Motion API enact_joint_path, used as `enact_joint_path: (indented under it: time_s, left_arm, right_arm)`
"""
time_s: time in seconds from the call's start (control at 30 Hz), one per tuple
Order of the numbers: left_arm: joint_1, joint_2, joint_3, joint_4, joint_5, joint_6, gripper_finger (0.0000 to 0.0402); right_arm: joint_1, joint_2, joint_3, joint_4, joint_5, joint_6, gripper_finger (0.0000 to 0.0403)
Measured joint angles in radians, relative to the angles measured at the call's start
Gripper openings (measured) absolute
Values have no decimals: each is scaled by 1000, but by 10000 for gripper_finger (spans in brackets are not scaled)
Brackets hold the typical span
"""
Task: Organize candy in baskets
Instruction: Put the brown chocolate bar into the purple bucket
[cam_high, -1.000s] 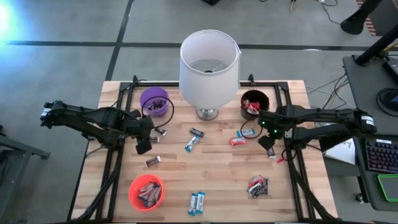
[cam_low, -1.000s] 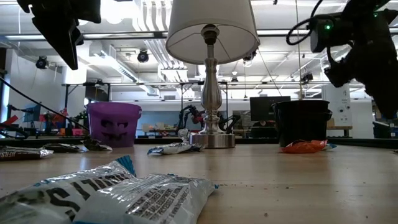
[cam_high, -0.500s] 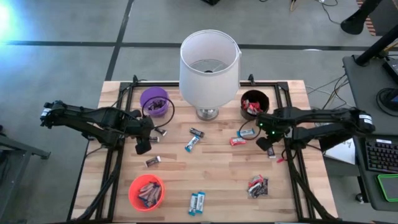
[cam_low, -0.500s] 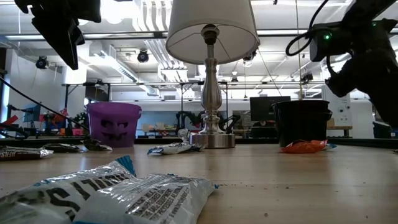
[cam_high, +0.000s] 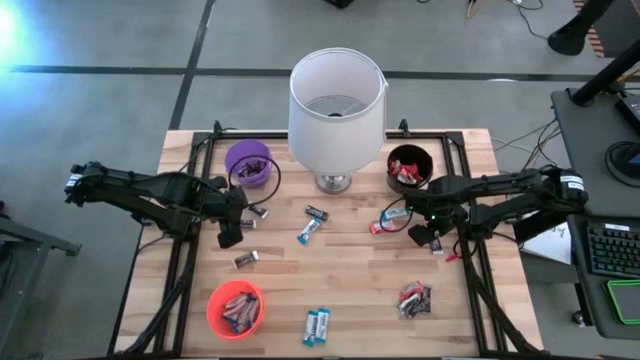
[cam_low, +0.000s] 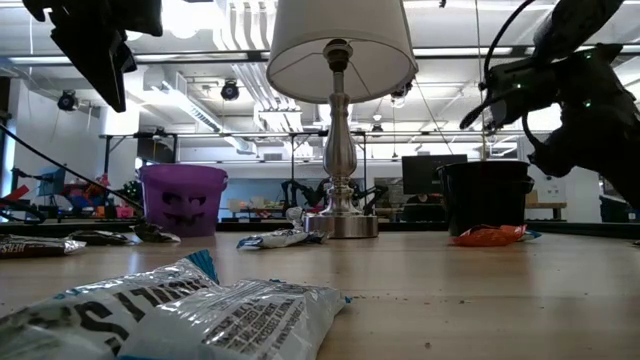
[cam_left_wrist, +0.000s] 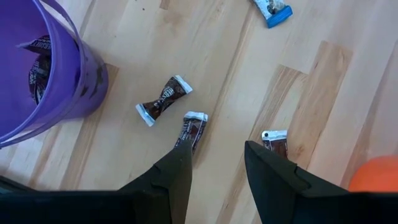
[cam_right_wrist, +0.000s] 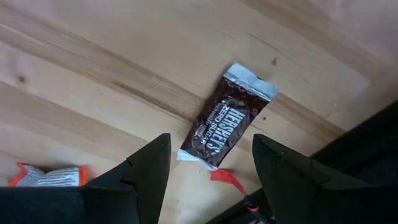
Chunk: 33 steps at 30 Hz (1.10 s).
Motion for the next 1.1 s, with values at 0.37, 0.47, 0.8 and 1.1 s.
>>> enact_joint_path:
  time_s: [0.37,0.47,0.8,1.1]
  left_arm:
    - [0,0,0,0,1,10,130]
    - [0,0,0,0,1,10,130]
    - [0,0,0,0,1,10,130]
    - [0,0,0,0,1,10,130]
  right_arm:
    - [4,60,0,4,1,54,217]
    - [4,72,0,5,0,55,217]
    - [4,130,0,9,-25,66,217]
    - [4,220,0,55,-29,55,217]
